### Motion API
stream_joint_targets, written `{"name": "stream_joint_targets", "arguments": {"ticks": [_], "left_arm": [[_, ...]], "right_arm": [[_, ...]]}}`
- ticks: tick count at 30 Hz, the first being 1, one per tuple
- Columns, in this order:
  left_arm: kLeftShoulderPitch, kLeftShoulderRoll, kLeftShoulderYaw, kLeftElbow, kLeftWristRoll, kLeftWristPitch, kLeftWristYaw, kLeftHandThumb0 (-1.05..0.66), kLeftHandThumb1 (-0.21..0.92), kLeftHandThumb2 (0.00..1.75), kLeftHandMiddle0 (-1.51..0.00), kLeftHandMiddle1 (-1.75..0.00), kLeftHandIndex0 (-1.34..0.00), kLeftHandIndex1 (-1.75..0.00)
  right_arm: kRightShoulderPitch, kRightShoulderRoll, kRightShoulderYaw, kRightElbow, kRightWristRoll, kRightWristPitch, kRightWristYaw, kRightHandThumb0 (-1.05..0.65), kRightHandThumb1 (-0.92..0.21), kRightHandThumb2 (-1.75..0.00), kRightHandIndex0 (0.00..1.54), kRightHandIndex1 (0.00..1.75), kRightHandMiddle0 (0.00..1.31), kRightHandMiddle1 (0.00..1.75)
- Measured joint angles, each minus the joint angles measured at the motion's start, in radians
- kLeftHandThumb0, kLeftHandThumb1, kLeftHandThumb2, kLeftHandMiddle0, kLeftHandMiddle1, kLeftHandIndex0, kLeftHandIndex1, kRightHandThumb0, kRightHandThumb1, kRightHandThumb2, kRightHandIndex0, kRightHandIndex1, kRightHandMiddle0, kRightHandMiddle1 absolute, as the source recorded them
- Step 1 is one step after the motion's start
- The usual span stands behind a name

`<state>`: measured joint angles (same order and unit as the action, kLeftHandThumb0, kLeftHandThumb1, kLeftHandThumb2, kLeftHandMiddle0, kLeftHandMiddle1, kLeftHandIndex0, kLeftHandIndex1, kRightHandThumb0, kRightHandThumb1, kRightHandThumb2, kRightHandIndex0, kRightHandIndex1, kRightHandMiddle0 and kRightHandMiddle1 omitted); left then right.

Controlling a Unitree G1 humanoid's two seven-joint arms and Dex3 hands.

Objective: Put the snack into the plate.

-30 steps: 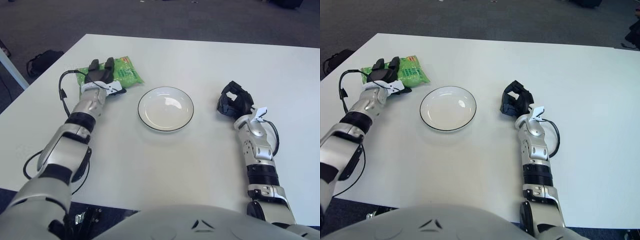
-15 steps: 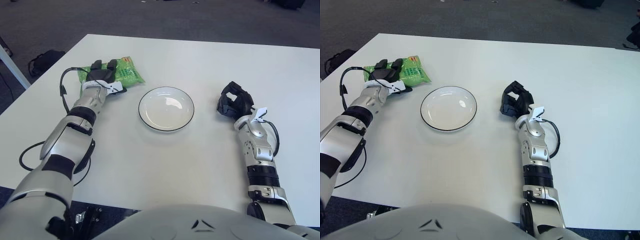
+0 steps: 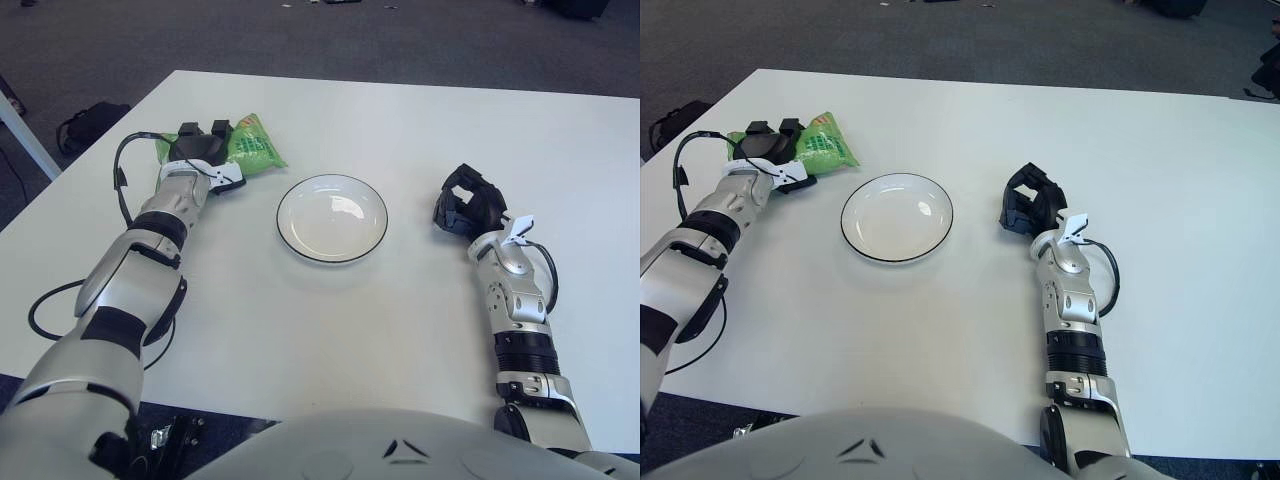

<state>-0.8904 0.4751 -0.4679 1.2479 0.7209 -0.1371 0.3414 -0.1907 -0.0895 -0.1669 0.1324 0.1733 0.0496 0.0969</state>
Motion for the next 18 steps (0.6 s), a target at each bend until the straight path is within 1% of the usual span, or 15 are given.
{"name": "stream_joint_targets", "arguments": {"ticks": [2,4,10,15,18], "left_arm": [[0.003,-0.001,0.012,0.007,-0.013,0.000,0.018,0.00,0.06,1.47,-0.92,-1.34,-0.64,-1.74],[0.006,-0.002,0.023,0.010,-0.030,0.000,0.033,0.00,0.04,1.52,-0.93,-1.40,-0.63,-1.75],[0.015,-0.012,0.057,0.006,-0.076,0.004,0.059,0.00,0.05,1.55,-0.88,-1.54,-0.59,-1.75],[0.016,-0.016,0.070,-0.007,-0.090,0.011,0.061,0.00,0.06,1.56,-0.86,-1.58,-0.58,-1.75],[0.020,-0.017,0.079,-0.050,-0.098,0.032,0.059,0.00,0.06,1.57,-0.85,-1.60,-0.59,-1.75]], "right_arm": [[0.000,0.000,0.000,0.000,0.000,0.000,0.001,-0.48,-0.33,-1.30,0.96,1.75,0.60,1.75],[0.000,0.000,-0.001,0.001,0.000,0.000,0.002,-0.48,-0.33,-1.30,0.96,1.75,0.60,1.75],[0.000,0.000,-0.001,0.002,0.000,0.000,0.004,-0.48,-0.33,-1.30,0.96,1.75,0.60,1.75],[0.001,0.000,-0.002,0.002,0.000,-0.002,0.004,-0.48,-0.33,-1.30,0.95,1.75,0.60,1.75],[0.002,-0.001,-0.003,0.002,0.000,-0.003,0.005,-0.48,-0.32,-1.30,0.95,1.75,0.61,1.75]]}}
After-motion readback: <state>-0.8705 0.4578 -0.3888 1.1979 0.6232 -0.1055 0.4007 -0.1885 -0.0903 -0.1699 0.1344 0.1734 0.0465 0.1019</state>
